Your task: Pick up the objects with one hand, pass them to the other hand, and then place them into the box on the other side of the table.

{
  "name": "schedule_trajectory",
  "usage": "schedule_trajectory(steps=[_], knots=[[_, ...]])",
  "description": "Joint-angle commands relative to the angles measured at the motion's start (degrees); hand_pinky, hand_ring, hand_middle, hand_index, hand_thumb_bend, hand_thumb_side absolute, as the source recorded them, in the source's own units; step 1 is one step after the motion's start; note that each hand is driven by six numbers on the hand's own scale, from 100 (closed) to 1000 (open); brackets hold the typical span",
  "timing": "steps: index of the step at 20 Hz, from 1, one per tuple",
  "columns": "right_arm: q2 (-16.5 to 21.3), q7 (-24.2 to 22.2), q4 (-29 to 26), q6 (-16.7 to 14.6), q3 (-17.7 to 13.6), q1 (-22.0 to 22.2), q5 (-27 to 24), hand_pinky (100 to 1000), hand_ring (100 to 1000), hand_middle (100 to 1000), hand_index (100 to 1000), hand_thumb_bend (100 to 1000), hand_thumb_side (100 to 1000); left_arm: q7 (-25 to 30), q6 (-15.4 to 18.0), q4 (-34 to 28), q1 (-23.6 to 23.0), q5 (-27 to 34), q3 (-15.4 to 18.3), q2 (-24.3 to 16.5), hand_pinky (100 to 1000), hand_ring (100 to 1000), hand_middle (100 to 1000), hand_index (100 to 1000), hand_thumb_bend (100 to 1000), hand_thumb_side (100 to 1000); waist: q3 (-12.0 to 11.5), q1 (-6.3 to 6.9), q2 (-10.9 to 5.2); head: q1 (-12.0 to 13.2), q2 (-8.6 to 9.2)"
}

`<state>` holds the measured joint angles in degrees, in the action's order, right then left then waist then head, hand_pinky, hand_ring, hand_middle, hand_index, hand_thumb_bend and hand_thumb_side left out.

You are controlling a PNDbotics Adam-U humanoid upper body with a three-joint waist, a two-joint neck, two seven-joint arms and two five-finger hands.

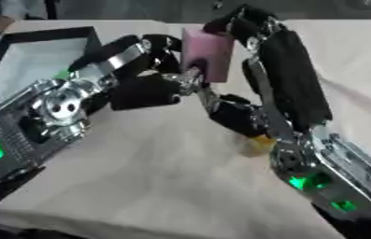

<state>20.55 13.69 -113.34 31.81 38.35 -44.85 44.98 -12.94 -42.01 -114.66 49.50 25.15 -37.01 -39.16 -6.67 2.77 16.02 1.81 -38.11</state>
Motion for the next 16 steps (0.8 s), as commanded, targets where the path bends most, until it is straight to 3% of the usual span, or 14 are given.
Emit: schedule_trajectory(steps=[1,11,16], knots=[[0.4,0.7,-1.2,0.3,-0.6,-1.0,-0.3,733,666,562,481,274,100,-5.7,0.4,0.1,0.0,5.8,0.0,-1.2,1000,640,474,391,100,284,0.1,0.89,-0.20,0.0,0.59],[0.7,-1.5,-1.2,1.3,-0.8,-0.9,2.2,775,732,641,574,470,100,-11.4,1.5,0.1,-0.3,13.4,-1.0,-1.7,1000,606,449,320,100,273,0.2,0.89,-0.22,0.0,0.56],[0.9,-4.6,-1.2,2.5,-0.9,-0.9,4.7,801,777,726,688,570,100,-12.2,2.0,0.1,-0.4,14.4,-1.0,-1.9,1000,598,442,298,100,274,0.2,0.84,-0.26,0.0,0.55]])
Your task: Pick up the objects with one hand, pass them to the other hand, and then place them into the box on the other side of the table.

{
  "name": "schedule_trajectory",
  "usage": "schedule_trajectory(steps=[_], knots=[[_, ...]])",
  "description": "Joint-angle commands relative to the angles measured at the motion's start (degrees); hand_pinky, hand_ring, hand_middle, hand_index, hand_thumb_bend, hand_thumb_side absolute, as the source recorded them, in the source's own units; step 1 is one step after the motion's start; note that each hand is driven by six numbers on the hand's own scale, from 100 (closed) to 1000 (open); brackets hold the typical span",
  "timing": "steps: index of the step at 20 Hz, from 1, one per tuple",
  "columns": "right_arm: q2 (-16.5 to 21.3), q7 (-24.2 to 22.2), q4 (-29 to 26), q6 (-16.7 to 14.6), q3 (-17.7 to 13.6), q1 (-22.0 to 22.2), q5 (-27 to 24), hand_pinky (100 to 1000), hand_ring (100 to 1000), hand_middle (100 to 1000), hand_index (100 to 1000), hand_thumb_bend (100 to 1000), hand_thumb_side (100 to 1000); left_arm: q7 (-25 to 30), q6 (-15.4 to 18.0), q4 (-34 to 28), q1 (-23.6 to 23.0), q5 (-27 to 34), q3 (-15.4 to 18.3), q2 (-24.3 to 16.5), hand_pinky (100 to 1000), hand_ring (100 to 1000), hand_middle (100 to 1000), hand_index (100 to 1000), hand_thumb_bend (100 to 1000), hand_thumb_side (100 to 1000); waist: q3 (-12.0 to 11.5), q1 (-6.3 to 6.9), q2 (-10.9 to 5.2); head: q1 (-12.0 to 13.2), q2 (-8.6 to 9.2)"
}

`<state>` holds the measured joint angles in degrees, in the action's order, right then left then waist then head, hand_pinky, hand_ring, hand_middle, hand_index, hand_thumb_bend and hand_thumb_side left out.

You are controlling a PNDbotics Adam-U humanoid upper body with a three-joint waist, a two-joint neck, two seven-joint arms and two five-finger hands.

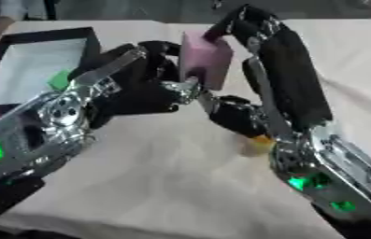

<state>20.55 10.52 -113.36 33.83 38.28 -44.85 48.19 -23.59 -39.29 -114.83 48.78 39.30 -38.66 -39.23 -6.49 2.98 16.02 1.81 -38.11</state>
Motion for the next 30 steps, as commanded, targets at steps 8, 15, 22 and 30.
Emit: schedule_trajectory(steps=[8,15,22,30], knots=[[1.3,-7.8,-1.2,1.4,-1.2,-1.1,7.0,851,858,815,824,663,130,-2.9,0.0,0.2,-0.3,0.6,1.1,-2.3,1000,580,426,261,100,272,0.2,0.62,-0.26,0.1,0.51],[1.4,-10.7,-1.2,0.6,-1.5,-1.2,9.9,866,886,849,868,728,176,-5.2,0.8,0.2,-0.9,2.4,2.2,-2.5,1000,575,418,251,100,273,0.4,0.63,-0.31,0.1,0.46],[1.9,-11.1,-1.2,0.9,-1.8,-1.2,10.4,870,897,863,880,717,205,-8.9,1.3,0.2,-2.7,3.5,4.9,-3.7,1000,574,416,249,100,277,0.7,0.41,-0.66,0.0,-0.19],[2.4,-10.1,-1.2,3.2,-2.3,-0.9,8.9,866,889,860,866,679,227,-13.2,1.9,0.2,-6.1,5.8,9.7,-6.6,1000,578,420,248,100,290,0.8,0.07,-1.37,0.4,-0.89]])
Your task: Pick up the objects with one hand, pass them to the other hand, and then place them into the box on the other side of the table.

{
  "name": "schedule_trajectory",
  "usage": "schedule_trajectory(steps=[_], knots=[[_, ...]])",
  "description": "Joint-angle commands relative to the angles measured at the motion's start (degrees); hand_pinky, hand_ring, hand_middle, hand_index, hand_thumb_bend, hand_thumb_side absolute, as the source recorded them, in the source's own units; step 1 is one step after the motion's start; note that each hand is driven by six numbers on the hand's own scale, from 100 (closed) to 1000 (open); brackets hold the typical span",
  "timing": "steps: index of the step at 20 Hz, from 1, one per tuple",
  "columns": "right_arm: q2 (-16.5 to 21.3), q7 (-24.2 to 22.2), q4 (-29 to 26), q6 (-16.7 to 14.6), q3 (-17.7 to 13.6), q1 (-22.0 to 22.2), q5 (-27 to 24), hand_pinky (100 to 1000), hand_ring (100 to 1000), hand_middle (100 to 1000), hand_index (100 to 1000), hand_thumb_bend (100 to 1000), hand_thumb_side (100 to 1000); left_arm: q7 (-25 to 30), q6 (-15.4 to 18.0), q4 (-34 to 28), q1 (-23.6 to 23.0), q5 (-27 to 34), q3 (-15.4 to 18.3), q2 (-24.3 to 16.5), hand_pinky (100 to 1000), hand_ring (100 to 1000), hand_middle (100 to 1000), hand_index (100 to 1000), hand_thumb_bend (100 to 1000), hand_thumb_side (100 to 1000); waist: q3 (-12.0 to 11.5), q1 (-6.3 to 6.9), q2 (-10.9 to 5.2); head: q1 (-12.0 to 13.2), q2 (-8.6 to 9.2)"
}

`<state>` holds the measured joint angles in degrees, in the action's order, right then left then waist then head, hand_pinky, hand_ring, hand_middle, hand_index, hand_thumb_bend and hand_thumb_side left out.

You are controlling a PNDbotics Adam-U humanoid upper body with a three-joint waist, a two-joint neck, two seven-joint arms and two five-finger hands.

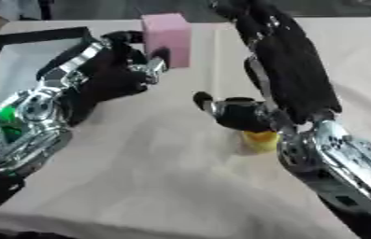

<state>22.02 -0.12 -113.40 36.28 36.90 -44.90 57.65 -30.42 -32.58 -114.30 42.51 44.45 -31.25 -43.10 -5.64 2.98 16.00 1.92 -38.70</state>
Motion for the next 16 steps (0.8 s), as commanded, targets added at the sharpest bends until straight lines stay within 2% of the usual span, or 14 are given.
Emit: schedule_trajectory(steps=[1,7,11,16], knots=[[1.1,0.6,-1.2,1.1,-0.9,-0.7,-0.8,867,889,860,866,678,230,-6.7,-4.6,-0.3,-0.3,0.6,2.8,-3.3,1000,579,420,248,100,290,0.0,-0.01,-1.46,0.4,-0.36],[2.8,0.7,-1.2,2.2,-1.1,-0.1,-1.7,870,888,858,866,670,252,-7.7,-4.6,-0.3,-3.6,-0.5,4.5,-8.2,1000,581,424,250,100,280,0.8,-0.69,-1.99,1.2,-0.16],[3.9,0.6,-1.2,3.0,-1.2,0.3,-2.5,871,887,858,865,669,259,-9.5,-4.4,-0.3,-7.0,-1.2,6.6,-11.6,1000,582,424,250,100,280,1.4,-1.11,-1.94,2.8,0.27],[4.6,1.3,-1.2,3.2,-1.6,0.5,-2.8,872,887,856,864,667,263,-12.6,-4.3,-0.3,-10.2,-0.8,9.1,-14.0,1000,582,425,251,100,279,1.8,-1.43,-1.49,5.6,1.12]])
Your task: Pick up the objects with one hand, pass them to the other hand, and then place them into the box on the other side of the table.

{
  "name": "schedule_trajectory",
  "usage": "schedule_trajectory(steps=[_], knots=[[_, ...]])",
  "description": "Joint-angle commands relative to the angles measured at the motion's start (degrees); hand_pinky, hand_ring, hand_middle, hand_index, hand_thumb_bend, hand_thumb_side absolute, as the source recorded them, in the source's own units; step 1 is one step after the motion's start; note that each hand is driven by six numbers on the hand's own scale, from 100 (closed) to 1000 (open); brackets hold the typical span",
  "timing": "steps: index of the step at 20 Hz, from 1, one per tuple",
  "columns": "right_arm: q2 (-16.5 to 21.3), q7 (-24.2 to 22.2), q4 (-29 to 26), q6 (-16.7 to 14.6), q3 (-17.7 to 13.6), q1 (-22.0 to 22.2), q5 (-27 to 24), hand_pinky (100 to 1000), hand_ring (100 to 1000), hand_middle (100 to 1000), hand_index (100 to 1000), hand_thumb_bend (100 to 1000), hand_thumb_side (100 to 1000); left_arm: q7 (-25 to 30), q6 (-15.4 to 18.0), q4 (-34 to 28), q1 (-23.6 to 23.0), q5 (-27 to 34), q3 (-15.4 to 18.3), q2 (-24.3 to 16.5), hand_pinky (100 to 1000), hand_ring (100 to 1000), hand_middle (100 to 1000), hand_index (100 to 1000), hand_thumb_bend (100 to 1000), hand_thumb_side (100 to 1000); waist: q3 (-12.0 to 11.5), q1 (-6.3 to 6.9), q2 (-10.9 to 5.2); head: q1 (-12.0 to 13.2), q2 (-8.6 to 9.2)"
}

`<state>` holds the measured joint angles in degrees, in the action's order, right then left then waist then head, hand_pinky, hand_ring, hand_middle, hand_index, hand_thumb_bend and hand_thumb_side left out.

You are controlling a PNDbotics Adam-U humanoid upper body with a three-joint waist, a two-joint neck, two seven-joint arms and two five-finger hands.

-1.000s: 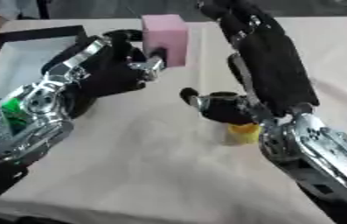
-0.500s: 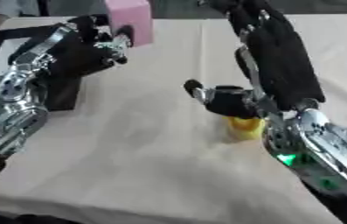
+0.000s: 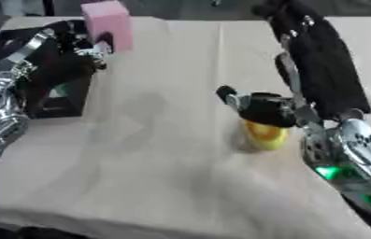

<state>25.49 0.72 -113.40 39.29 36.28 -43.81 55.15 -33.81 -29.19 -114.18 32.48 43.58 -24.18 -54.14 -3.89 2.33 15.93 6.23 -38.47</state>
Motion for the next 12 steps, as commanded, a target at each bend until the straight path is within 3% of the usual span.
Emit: schedule_trajectory(steps=[1,12], knots=[[1.3,0.6,-1.2,0.3,-1.0,-0.5,-0.3,871,886,856,863,667,262,-10.0,-7.9,-0.4,-0.7,0.4,2.5,-3.1,1000,583,426,251,100,279,0.2,-0.83,-1.32,1.8,1.01],[1.9,2.5,-1.2,0.9,-1.3,-1.0,-0.8,870,882,852,858,663,264,-16.0,-6.1,7.5,-1.6,0.1,5.2,-2.1,1000,585,433,254,100,280,1.1,-1.24,0.06,5.5,2.35]])
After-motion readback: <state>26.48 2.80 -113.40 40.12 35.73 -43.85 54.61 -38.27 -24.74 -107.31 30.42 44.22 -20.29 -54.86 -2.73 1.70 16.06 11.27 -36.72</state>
